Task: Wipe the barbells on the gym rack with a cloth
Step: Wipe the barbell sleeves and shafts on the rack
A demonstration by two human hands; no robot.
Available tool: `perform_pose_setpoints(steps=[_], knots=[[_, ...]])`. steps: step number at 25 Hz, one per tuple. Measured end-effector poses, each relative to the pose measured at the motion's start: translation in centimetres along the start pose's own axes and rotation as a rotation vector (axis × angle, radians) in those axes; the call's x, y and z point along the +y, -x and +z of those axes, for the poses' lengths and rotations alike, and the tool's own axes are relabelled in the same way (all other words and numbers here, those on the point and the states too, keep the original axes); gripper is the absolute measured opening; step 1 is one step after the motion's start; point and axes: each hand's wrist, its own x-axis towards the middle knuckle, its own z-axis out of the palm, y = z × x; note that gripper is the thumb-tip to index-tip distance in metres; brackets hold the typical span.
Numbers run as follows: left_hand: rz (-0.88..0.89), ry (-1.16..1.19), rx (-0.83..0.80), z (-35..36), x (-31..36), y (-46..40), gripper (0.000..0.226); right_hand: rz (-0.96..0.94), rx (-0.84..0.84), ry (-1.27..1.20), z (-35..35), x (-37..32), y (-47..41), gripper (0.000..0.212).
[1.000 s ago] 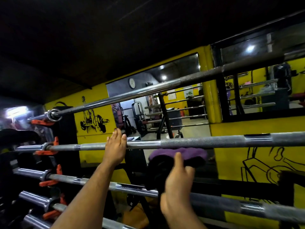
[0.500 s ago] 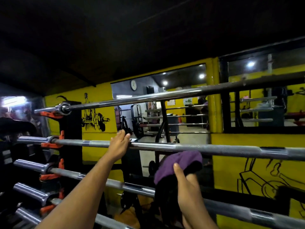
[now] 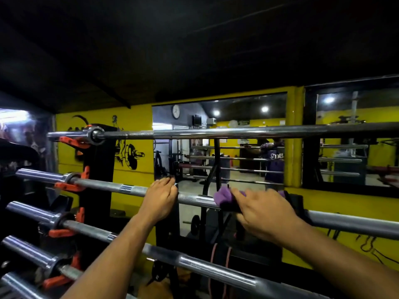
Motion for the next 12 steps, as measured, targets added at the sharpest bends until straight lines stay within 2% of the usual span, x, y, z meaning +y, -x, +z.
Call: perform_pose_setpoints(steps=[3, 7, 10, 12], knots=[[0.000, -0.004, -0.022, 0.0, 0.1, 0.1, 0.084, 0.001, -0.049, -0.151, -0.3, -3.3, -5.0, 0.039], [0.004, -0.020, -0.074, -0.6, -0.2, 0.2, 0.077, -0.055, 0.020, -0.075, 1.1, -8.1, -7.6, 0.052], [0.008, -0.024, -0.092, -0.5, -0.5, 0.0, 0.076, -0.115, 0.072, -0.005, 0.8, -6.1, -4.3, 0.060], [0.000, -0.014, -0.081, -0.3, -0.5, -0.1, 0.067, 0.004, 0.019, -0.044, -0.2, -2.2, -1.1, 0.053]])
